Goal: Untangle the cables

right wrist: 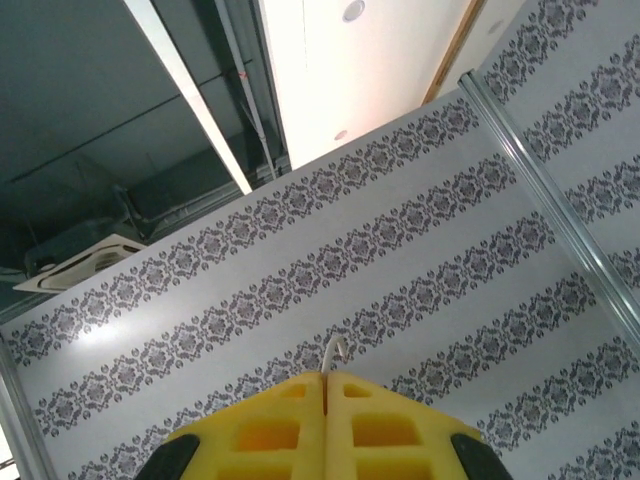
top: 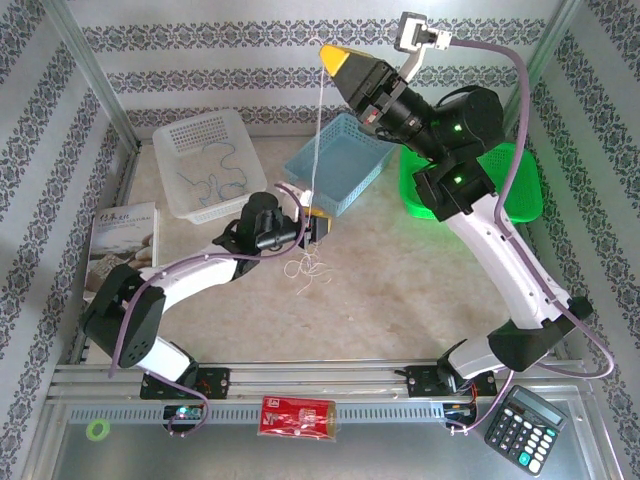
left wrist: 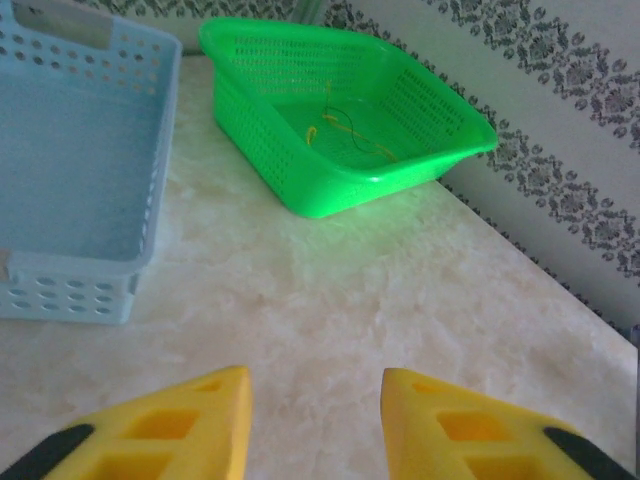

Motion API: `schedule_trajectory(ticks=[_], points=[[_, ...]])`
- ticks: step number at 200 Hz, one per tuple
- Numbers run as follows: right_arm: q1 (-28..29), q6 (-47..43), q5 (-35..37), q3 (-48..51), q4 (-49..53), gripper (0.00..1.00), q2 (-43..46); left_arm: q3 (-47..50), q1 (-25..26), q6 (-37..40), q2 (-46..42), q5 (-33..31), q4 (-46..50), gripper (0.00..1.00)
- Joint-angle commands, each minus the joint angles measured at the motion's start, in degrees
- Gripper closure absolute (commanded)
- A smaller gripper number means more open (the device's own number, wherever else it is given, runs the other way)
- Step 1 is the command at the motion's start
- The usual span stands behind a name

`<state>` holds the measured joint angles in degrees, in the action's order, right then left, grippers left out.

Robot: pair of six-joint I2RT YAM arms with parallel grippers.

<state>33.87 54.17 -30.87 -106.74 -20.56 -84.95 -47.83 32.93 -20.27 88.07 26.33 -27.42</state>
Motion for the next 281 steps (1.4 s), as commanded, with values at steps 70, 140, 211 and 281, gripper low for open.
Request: schedule_trajectory(ticks=[70, 140, 211, 281], points=[[-6.42, 4.88, 1.69, -29.11, 0.14, 1.0, -12.12, 9.5, 0.38, -10.54, 10.96, 4.39, -17.05, 0.84], [-15.22, 8.6, 5.56, -45.04, 4.87, 1.0, -21.05, 14.79, 0.42, -12.88, 13.33, 3.34, -21.9, 0.8], [-20.35, 11.68, 8.71, -51.82, 4.15, 1.0, -26.13, 18.37, 0.38, -17.26, 18.98, 3.8, -30.09, 0.74], [-27.83, 14.46, 10.04, -52.26, 2.54, 1.0, -24.87, 21.31, 0.38, -19.42, 20.59, 3.51, -34.63, 0.6]])
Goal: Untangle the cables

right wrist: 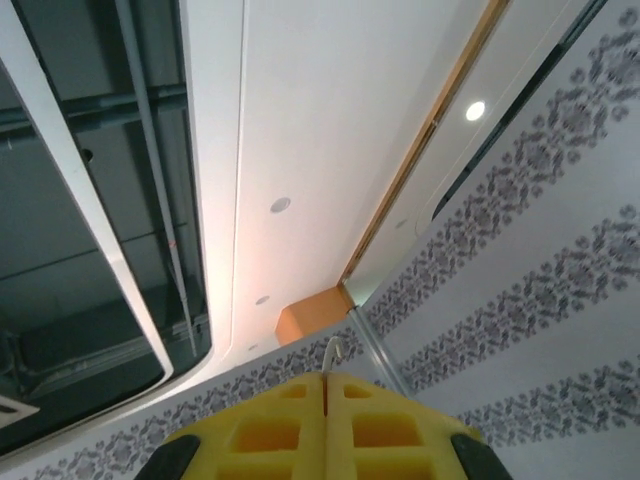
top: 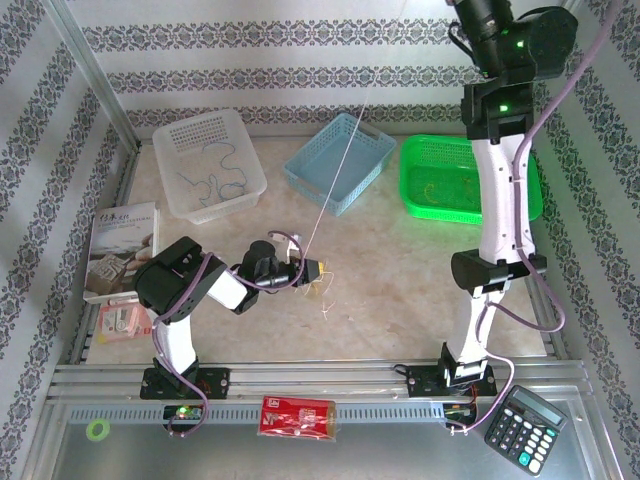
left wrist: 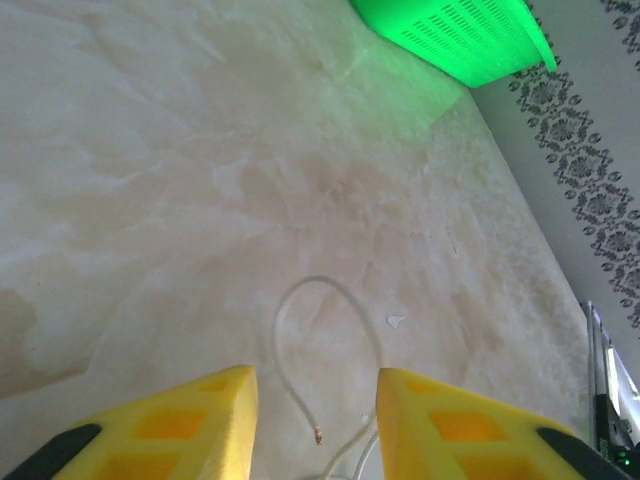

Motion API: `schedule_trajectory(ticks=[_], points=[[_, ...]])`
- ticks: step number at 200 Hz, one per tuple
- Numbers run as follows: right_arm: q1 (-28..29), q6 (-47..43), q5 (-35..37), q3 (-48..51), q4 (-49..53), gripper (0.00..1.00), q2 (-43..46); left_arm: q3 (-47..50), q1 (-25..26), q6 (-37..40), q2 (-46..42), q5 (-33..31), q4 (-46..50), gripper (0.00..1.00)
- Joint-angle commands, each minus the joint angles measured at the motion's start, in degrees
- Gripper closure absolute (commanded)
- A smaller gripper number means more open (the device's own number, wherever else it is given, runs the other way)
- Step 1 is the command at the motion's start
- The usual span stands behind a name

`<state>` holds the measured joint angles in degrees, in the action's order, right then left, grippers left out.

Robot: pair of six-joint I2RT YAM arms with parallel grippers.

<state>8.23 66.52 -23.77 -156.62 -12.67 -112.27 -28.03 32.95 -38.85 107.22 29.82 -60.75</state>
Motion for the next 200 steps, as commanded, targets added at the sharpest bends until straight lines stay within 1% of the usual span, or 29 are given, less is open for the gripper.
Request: schedule_trajectory(ticks=[1, 37, 68, 82, 114, 200], points=[[-2.27, 2.16, 2.9, -2.38, -5.31, 1.0, 2.43, 1.54, 0.36, -0.86, 1.43, 0.04, -1.3, 0.59], [-3.04, 2.91, 1.72, -2.2, -5.22, 1.0, 2.28, 1.76, 0.39, -1.45, 1.11, 0.07, -1.83, 0.52], [-3.11, 3.31, 1.51, -2.38, -5.26, 1.0, 1.74, 1.75, 0.36, -1.54, 0.58, 0.03, -1.39, 0.51], [-3.43, 3.18, 2.2, -2.53, -5.23, 1.0, 1.6, 1.83, 0.38, -1.67, 0.36, -0.04, -1.3, 0.47], [-4.38, 3.87, 2.46, -2.99, -5.4, 1.0, 1.09, 2.01, 0.34, -1.81, -0.55, 0.23, -1.23, 0.41], [-4.76, 5.13, 1.46, -3.26, -6.22, 1.0, -0.99, 1.71, 0.41, -2.5, -3.73, -0.34, 0.31, 0.4]])
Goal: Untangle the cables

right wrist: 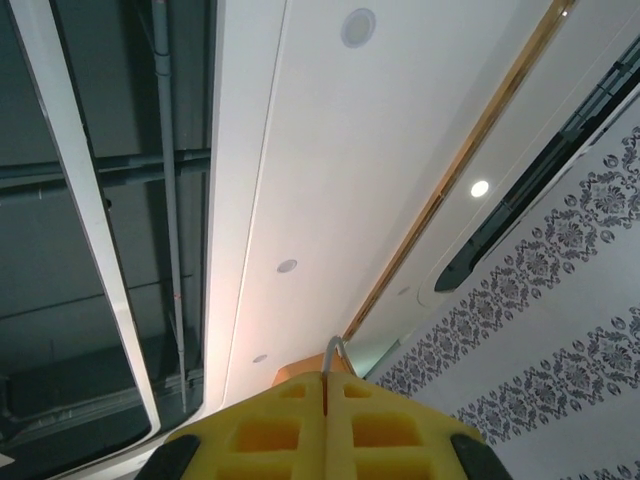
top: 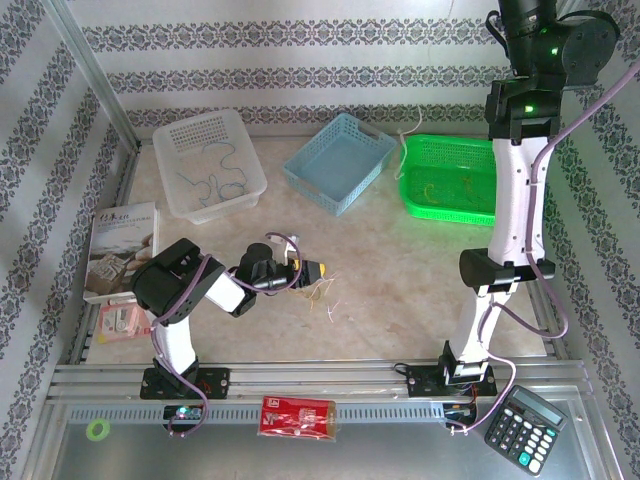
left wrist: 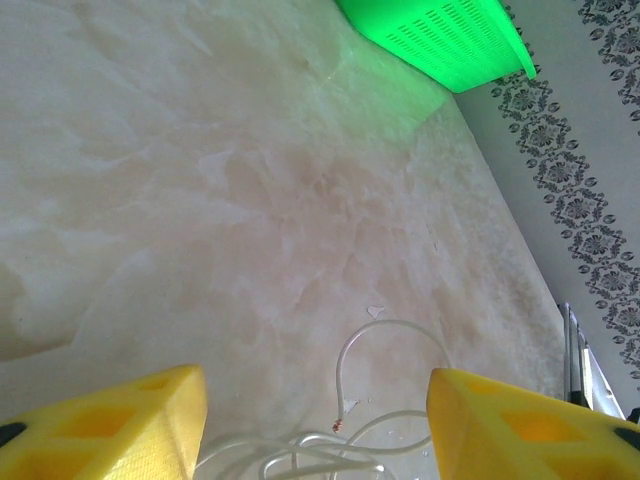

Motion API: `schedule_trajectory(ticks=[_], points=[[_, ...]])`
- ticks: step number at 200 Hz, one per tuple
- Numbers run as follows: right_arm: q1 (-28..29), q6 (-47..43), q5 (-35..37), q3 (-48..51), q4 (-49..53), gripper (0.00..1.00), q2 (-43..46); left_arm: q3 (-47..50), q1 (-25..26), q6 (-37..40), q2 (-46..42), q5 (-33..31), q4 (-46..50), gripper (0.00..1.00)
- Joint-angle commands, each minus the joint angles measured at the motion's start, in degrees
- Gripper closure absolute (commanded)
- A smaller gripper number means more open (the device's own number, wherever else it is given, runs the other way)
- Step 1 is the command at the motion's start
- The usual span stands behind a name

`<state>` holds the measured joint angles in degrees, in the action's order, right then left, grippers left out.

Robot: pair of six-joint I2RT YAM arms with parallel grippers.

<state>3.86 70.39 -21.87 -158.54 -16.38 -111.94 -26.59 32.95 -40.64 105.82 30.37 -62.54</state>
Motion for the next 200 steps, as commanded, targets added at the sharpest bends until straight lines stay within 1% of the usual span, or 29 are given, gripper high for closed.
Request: schedule_trajectory(ticks=[1, 38, 67, 102, 125, 150, 167, 200], points=[[-0.41, 1.3, -0.45, -1.38, -2.51, 1.0, -1.38, 0.2, 0.38, -0.73, -2.48, -0.82, 2.18, 0.39], [-0.36, 1.28, -0.98, -1.42, -2.58, 1.0, -2.19, -1.7, 0.36, -1.57, -6.89, -0.29, 5.42, 0.36], [-0.08, 1.06, -0.81, -2.03, -2.94, 1.0, -3.24, -3.67, 0.37, -1.9, -10.95, -0.39, 8.94, 0.3], [0.86, 1.4, 0.19, -3.96, -3.69, 1.0, -5.79, -6.37, 0.41, -1.72, -16.02, -2.68, 15.24, 0.25], [1.95, 1.85, 1.18, -4.27, -4.86, 1.0, -7.11, -7.59, 0.36, -1.55, -18.83, -5.02, 17.23, 0.21], [3.54, 1.3, 2.4, -5.59, -5.15, 1.0, -8.6, -9.71, 0.36, -0.29, -21.0, -5.69, 20.4, 0.2], [4.33, 1.44, 3.23, -5.82, -6.12, 1.0, -9.25, -11.11, 0.36, 0.97, -21.99, -6.19, 22.54, 0.17], [6.44, 2.39, 1.65, -5.82, -7.47, 1.0, -9.88, -16.62, 0.27, 6.07, -21.87, -6.23, 27.28, 0.14]])
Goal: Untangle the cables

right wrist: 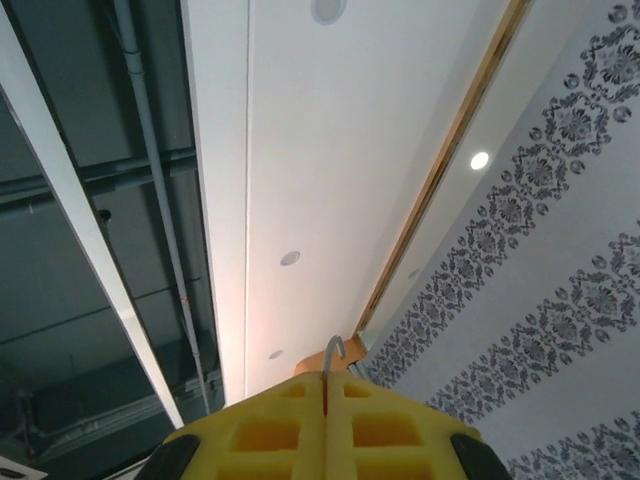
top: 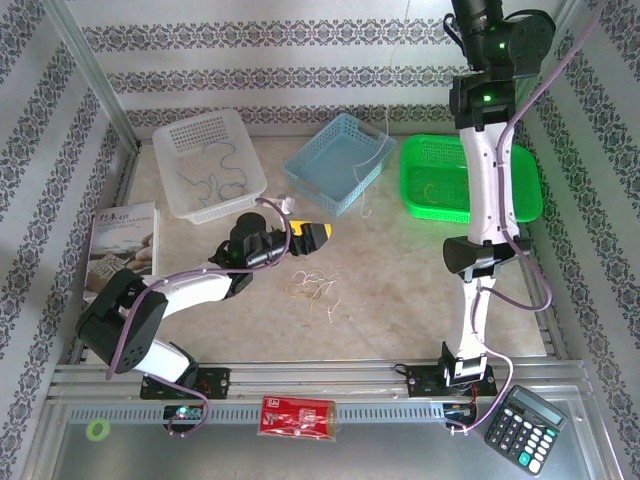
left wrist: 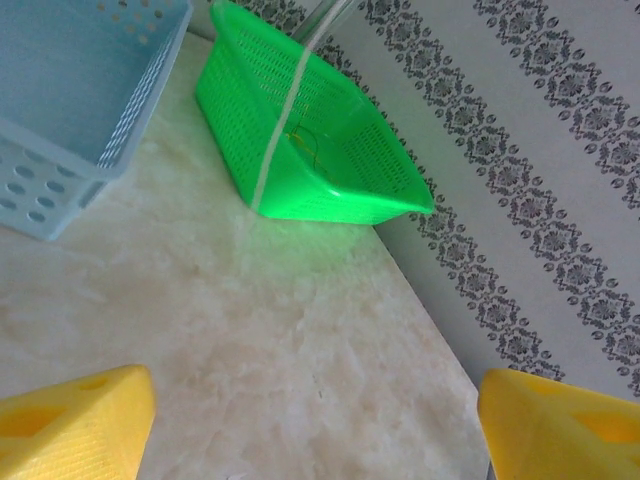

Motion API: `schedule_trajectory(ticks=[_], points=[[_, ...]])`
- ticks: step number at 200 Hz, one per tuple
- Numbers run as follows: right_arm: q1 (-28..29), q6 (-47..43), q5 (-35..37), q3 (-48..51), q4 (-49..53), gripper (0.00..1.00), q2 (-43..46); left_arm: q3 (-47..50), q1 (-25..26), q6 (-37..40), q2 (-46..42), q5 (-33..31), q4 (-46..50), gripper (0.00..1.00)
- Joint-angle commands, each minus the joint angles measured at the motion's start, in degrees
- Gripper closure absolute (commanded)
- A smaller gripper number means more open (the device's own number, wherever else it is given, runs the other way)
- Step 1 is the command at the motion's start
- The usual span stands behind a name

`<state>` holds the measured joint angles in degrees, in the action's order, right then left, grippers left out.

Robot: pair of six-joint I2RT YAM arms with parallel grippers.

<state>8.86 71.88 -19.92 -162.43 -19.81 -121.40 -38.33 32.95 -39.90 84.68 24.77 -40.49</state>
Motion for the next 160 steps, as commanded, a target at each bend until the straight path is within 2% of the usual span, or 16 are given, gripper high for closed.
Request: schedule_trajectory(ticks=[1, 32, 98, 122, 141, 160], points=[[1.47, 0.9, -0.38, -1.93, -4.02, 1.0, -0.42, -5.21, 0.27, 5.52, -0.7, -0.62, 5.5, 0.14], [3.62, 0.55, -3.02, -1.62, -3.82, 1.0, 0.2, -14.95, 0.01, 12.67, 2.34, 0.09, 13.06, 0.13], [7.25, -0.38, -8.05, 2.97, -3.3, 1.0, 3.54, -33.47, -0.52, 33.29, 6.1, 0.53, 27.01, 0.1], [8.73, -0.57, -9.74, 3.74, -3.11, 1.0, 3.98, -36.34, -0.58, 35.15, 6.87, 0.92, 26.84, 0.09], [10.22, -0.94, -10.73, 4.18, -2.58, 1.0, 4.06, -37.7, -0.55, 34.06, 7.73, 3.44, 24.67, 0.07], [11.39, -0.78, -11.31, 4.31, -2.29, 1.0, 3.91, -39.16, -0.53, 32.51, 9.21, 3.0, 24.17, 0.07]])
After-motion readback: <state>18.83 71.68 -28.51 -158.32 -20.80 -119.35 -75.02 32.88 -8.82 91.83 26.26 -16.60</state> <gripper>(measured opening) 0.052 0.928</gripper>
